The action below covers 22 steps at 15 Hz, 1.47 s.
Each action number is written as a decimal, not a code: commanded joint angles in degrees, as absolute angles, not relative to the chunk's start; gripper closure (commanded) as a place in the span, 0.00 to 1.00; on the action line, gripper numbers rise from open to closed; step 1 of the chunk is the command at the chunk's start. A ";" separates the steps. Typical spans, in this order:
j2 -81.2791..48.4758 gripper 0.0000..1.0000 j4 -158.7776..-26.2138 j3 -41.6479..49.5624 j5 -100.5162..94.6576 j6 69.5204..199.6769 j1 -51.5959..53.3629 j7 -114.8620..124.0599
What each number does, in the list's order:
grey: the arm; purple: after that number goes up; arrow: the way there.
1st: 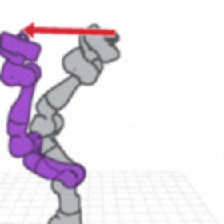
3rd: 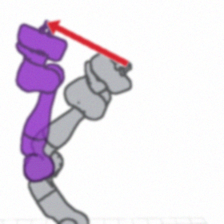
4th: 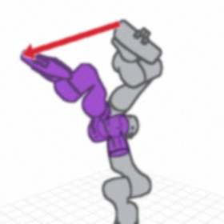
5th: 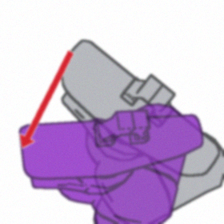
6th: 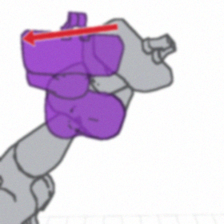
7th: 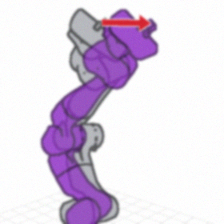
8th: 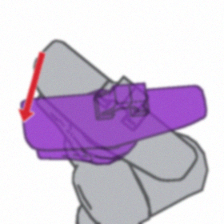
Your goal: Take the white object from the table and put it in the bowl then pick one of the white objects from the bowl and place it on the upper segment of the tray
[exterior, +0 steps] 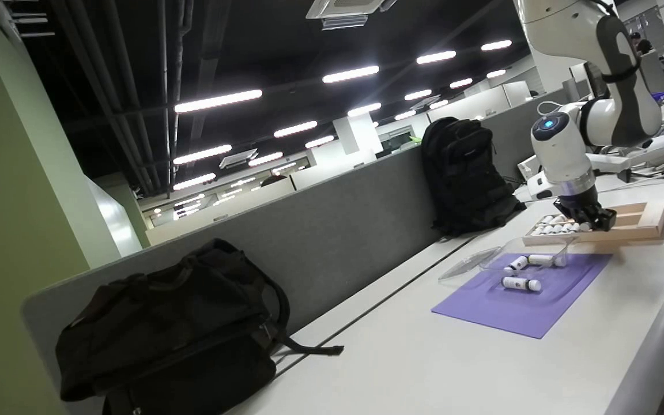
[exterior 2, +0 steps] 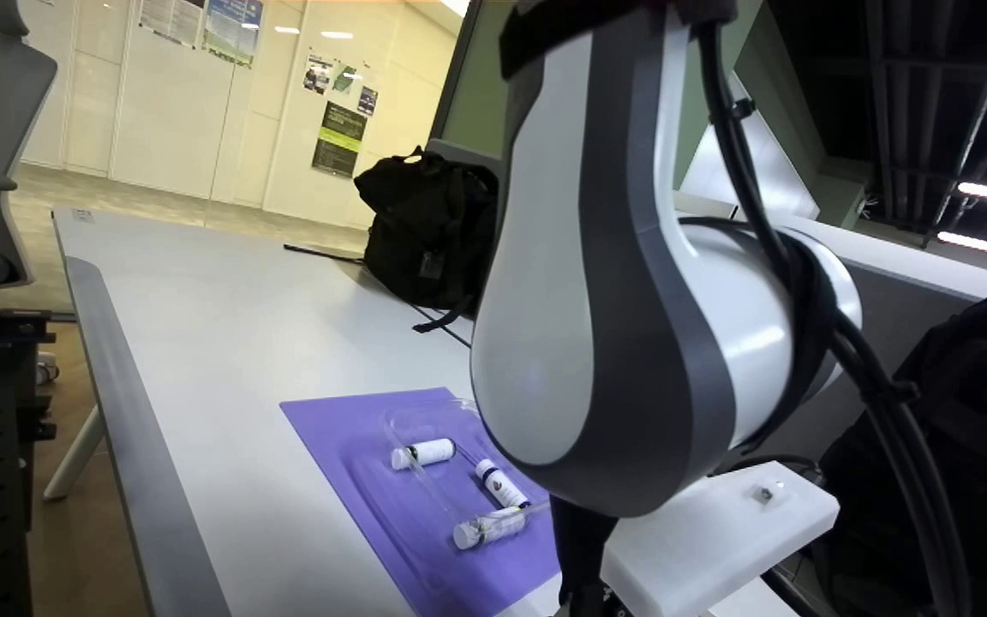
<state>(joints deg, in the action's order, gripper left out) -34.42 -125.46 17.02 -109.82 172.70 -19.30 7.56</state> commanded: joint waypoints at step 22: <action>-36.77 0.49 -121.36 14.27 -120.11 176.61 -25.11 4.91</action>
<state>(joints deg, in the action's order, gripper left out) -35.80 -122.70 14.36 -119.43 175.83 -24.39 5.36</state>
